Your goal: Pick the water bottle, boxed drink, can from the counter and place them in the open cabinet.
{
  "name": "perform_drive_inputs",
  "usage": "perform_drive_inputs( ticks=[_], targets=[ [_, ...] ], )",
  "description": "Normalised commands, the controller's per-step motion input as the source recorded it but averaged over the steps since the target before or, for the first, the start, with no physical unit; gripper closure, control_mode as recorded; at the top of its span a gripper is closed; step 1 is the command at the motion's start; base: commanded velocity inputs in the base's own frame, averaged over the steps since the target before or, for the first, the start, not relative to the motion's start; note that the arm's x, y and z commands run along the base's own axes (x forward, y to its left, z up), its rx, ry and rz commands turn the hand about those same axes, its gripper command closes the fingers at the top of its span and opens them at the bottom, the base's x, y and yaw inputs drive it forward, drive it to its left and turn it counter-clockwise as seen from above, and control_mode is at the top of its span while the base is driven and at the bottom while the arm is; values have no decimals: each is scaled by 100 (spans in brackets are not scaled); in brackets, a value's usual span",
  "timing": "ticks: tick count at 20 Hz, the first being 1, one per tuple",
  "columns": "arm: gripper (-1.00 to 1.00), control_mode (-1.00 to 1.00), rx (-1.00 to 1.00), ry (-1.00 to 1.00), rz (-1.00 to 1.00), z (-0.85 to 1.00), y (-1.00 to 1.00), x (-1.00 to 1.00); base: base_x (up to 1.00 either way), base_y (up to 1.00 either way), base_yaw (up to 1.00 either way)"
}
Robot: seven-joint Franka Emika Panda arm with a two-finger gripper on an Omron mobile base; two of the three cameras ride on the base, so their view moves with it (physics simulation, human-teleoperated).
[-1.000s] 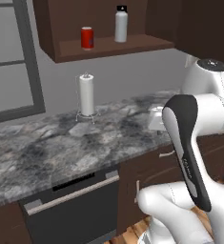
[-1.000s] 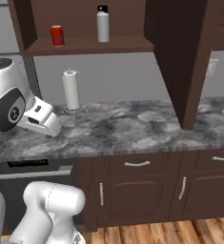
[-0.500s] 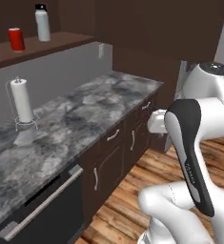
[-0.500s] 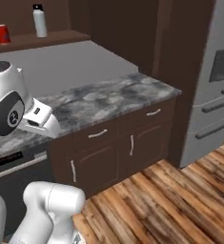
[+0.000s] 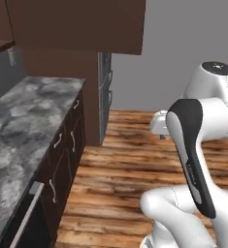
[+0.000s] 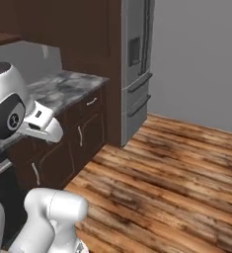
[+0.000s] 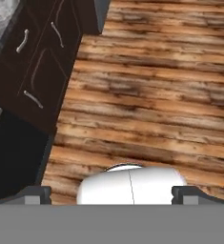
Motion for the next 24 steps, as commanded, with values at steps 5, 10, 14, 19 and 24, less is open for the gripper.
perform_drive_inputs(
  ticks=[5,10,14,19,24],
  targets=[
    [-100,100,0,0,0,0,0,0,-40,-1,-80],
    [-100,100,0,0,0,0,0,0,-8,-62,-52],
    [-100,100,0,0,0,0,0,0,58,-84,11],
    [-100,100,0,0,0,0,0,0,93,-68,17],
    [-100,100,0,0,0,0,0,0,100,-28,0]
  ],
)
